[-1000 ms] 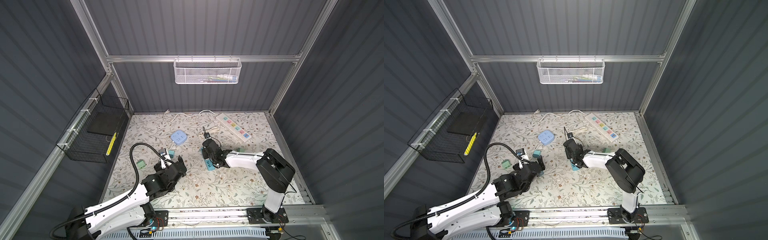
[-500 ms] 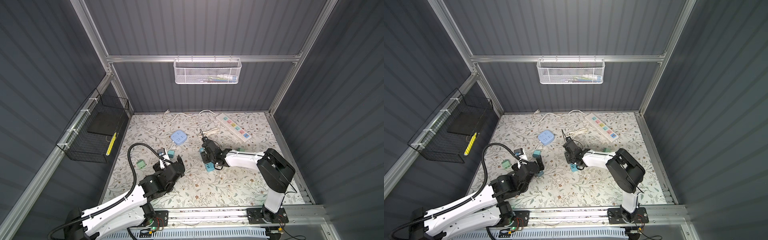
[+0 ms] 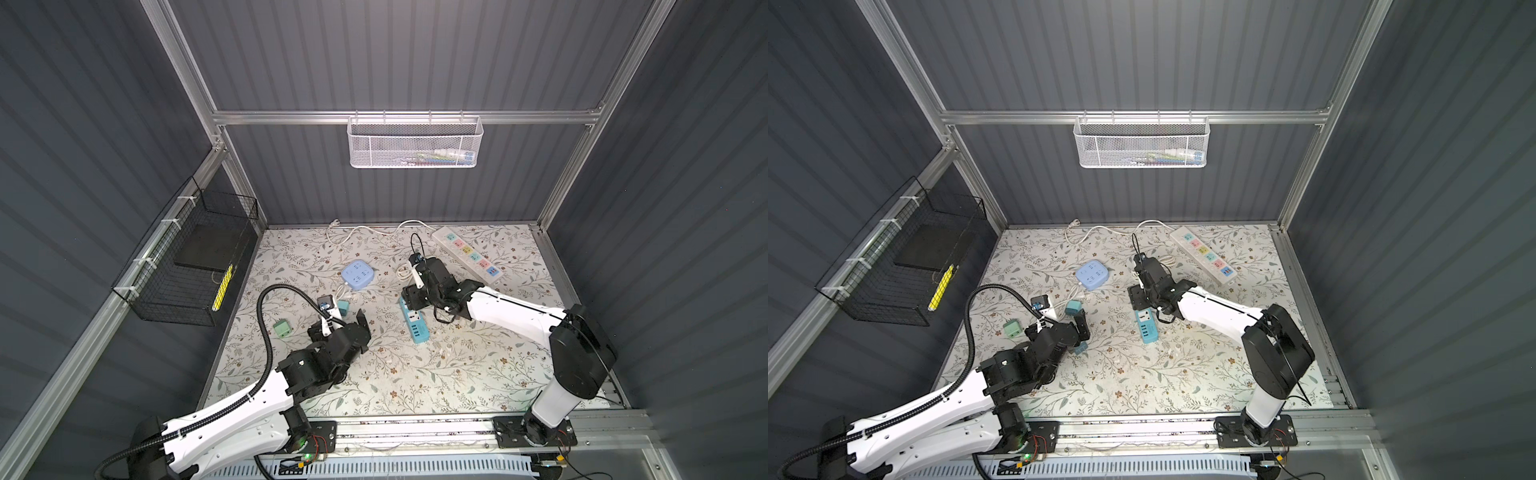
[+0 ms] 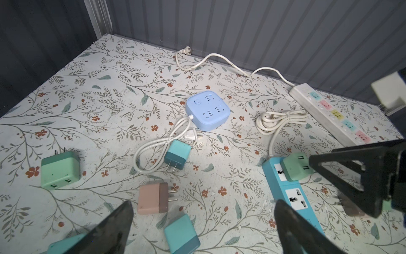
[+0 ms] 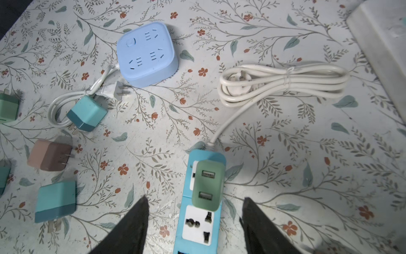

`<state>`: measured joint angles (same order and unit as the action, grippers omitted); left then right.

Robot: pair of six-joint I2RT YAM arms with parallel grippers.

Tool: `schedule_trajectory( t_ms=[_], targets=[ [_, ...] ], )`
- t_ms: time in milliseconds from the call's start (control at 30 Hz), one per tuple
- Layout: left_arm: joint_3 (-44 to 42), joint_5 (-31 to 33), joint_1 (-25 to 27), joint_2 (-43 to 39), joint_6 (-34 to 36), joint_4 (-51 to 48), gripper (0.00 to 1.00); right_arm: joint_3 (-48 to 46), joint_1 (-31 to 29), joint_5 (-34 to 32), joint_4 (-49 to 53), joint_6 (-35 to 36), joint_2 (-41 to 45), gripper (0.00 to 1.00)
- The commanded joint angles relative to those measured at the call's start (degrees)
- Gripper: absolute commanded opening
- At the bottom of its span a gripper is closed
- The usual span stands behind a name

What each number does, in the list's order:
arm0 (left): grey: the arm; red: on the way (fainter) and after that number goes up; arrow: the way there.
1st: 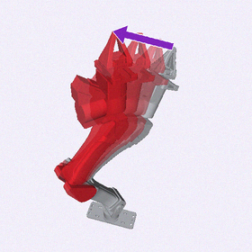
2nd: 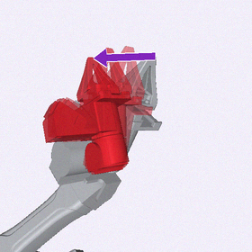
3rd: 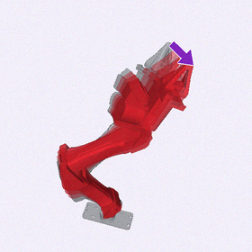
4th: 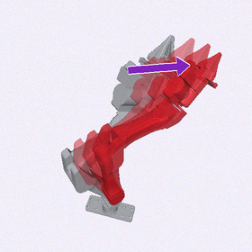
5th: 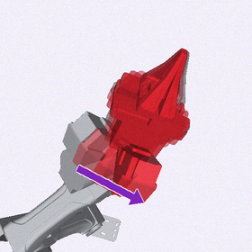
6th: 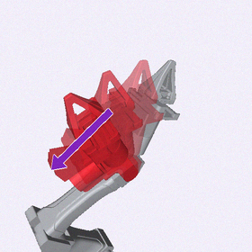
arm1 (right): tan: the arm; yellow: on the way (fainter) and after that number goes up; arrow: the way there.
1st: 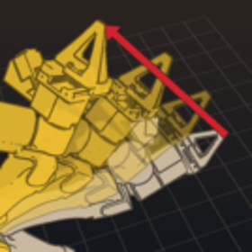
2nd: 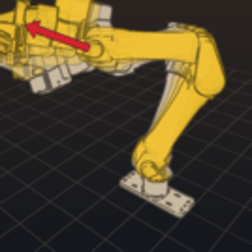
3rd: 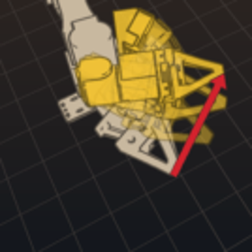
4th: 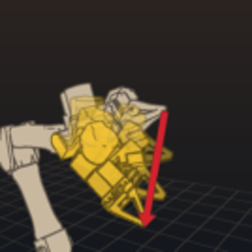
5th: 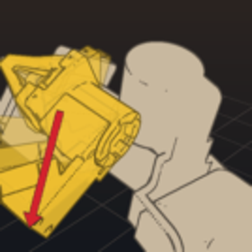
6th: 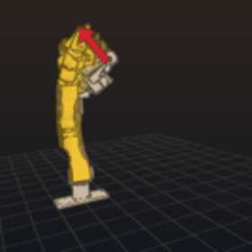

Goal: Insert the plug
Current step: 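Press the mint adapter into the teal strip socket and open the right gripper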

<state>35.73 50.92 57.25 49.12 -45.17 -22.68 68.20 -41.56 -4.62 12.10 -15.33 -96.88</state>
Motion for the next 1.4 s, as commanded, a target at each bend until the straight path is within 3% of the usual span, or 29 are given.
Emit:
schedule_trajectory(
  t_ms=[0,767,1100,1367],
  targets=[
    [2.6,-0.3,-0.4,0.9,2.0,1.4,1.0,2.1,1.6,1.5,2.8,1.7,0.0,0.66],
    [3.6,-0.9,-0.5,6.6,4.9,6.0,1.0,-8.1,5.7,5.0,-2.5,-1.0,-5.2,0.59],
    [5.8,-1.9,-0.5,8.2,7.2,6.4,1.0,-2.8,5.8,5.0,1.0,-0.6,2.7,0.62],
    [7.1,-4.0,-0.6,9.8,6.8,3.2,1.0,-0.1,6.4,6.3,2.7,-0.4,-2.4,0.62]
  ],
)
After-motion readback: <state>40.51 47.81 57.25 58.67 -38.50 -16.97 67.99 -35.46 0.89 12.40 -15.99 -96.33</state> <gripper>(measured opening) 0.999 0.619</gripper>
